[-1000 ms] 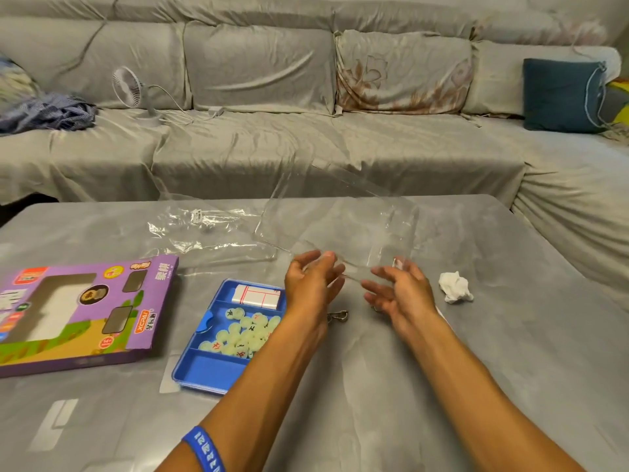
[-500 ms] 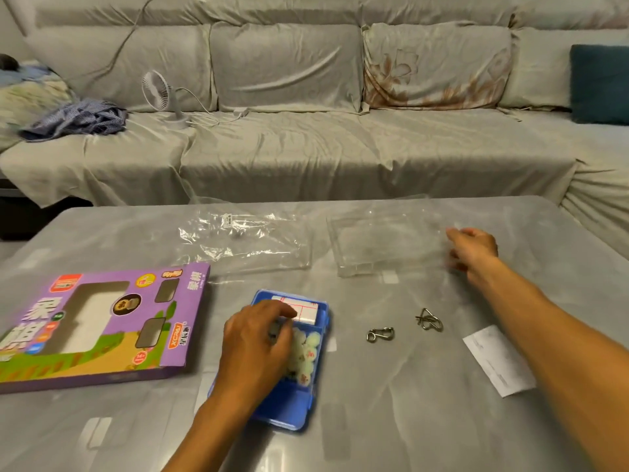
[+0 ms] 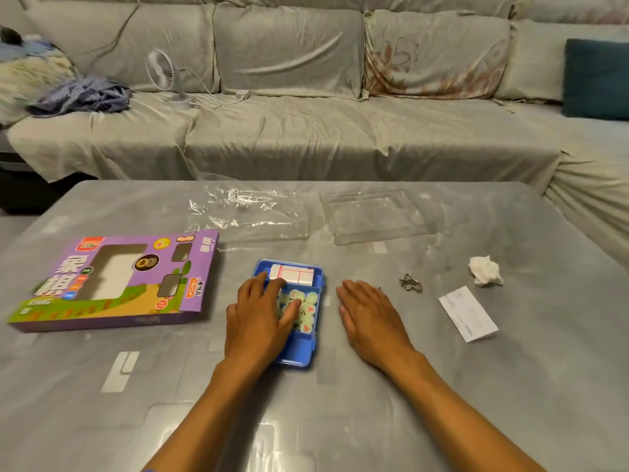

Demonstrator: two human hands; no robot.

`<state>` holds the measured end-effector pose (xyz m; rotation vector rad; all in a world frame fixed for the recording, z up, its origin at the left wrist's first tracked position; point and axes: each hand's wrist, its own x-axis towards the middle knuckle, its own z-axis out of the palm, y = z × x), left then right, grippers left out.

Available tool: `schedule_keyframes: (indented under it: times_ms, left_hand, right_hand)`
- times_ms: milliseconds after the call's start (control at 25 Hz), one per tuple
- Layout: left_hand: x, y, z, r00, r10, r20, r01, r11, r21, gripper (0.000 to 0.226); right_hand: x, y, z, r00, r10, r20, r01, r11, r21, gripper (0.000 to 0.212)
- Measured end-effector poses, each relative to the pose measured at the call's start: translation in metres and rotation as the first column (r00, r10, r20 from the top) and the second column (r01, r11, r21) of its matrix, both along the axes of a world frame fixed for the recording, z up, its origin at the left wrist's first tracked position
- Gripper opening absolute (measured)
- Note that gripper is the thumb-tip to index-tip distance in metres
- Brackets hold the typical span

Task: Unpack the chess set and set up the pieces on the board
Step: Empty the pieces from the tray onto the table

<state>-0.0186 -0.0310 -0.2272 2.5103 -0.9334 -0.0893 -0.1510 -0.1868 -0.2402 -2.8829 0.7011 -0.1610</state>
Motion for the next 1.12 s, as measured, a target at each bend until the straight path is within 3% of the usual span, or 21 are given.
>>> schedule_keyframes:
  times_ms: [280, 440, 520, 600, 680, 760, 840, 1000, 1120]
  left_hand:
    - [-0.012, 0.0, 0.003, 1.0, 0.026, 0.002, -0.026, 0.999, -0.023, 0.053]
    - [-0.02, -0.008, 0.003, 0.999, 0.032, 0.008, -0.032, 0.998, -0.057, 0.051]
    - [-0.021, -0.014, 0.002, 0.998, 0.057, -0.033, -0.06, 0.994, -0.094, 0.052]
    - [-0.028, -0.023, 0.004, 0.992, 0.08, -0.1, -0.095, 0.984, -0.148, 0.057]
    - [-0.035, -0.031, 0.011, 0.972, 0.124, -0.198, -0.167, 0.962, -0.214, 0.065]
    - [-0.032, -0.033, 0.016, 0.931, 0.206, -0.301, -0.276, 0.937, -0.213, 0.064]
    - [-0.02, -0.025, 0.008, 0.9, 0.249, -0.357, -0.328, 0.927, -0.18, 0.053]
    - [-0.017, -0.007, -0.003, 0.882, 0.224, -0.414, -0.33, 0.921, -0.205, 0.039]
    - [-0.02, -0.003, 0.0, 0.887, 0.205, -0.413, -0.313, 0.926, -0.212, 0.04]
  right_hand:
    - [-0.045, -0.08, -0.007, 0.985, -0.166, -0.04, 0.17, 0.979, 0.115, 0.058]
    - [-0.055, -0.127, -0.012, 0.98, -0.201, 0.003, 0.201, 0.979, 0.017, 0.049]
    - [-0.052, -0.125, -0.009, 0.975, -0.205, 0.08, 0.208, 0.978, -0.031, 0.043]
    - [-0.044, -0.1, -0.003, 0.934, -0.226, 0.276, 0.252, 0.966, -0.061, 0.035]
    - [-0.031, -0.051, 0.009, 0.878, -0.259, 0.404, 0.236, 0.966, 0.105, 0.028]
    - [-0.017, -0.004, 0.02, 0.894, -0.308, 0.326, 0.161, 0.899, 0.407, 0.023]
    - [-0.008, 0.019, 0.022, 0.912, -0.35, 0.215, 0.159, 0.783, 0.602, 0.03]
    - [-0.004, 0.019, 0.019, 0.897, -0.411, 0.162, 0.164, 0.652, 0.74, 0.043]
    - [-0.003, 0.017, 0.012, 0.882, -0.44, 0.168, 0.193, 0.662, 0.724, 0.044]
